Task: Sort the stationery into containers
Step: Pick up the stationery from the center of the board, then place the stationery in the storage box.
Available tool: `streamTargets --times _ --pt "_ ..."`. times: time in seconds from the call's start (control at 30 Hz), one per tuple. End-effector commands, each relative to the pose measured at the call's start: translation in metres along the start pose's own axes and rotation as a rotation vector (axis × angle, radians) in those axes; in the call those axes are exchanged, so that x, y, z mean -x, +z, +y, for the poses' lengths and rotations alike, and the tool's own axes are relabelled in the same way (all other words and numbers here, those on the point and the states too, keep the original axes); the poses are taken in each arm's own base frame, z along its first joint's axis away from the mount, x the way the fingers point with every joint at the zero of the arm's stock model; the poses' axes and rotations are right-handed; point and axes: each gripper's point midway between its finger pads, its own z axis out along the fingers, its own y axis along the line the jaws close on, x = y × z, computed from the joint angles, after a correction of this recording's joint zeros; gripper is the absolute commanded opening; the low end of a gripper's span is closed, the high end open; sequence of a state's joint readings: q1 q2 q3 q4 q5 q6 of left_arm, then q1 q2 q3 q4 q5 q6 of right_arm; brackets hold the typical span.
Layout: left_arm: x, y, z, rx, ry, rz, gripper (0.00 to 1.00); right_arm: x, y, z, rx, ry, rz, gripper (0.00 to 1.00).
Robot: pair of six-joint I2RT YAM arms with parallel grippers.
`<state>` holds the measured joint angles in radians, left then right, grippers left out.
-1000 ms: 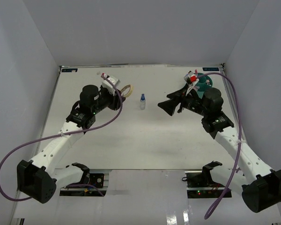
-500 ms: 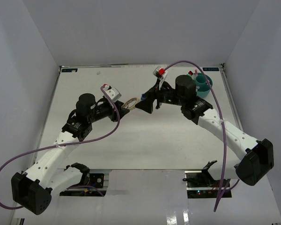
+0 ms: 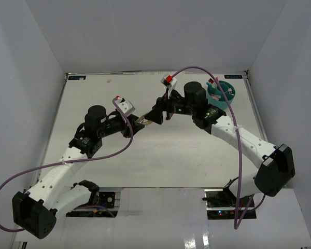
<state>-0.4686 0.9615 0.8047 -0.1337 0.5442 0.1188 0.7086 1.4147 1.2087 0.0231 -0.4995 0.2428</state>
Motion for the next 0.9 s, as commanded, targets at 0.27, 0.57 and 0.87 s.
streamTargets --times 0.27,0.57,0.87 --pt "0.005 -0.003 0.000 0.012 0.032 -0.026 0.47 0.002 -0.005 0.003 -0.021 0.005 0.011 0.74" --pt "0.003 -0.002 0.004 0.028 0.037 -0.019 0.48 -0.002 -0.003 0.004 -0.012 0.046 0.023 0.49" --pt "-0.002 -0.001 0.006 0.034 0.036 -0.008 0.52 -0.003 -0.004 0.008 -0.006 0.091 0.028 0.11"
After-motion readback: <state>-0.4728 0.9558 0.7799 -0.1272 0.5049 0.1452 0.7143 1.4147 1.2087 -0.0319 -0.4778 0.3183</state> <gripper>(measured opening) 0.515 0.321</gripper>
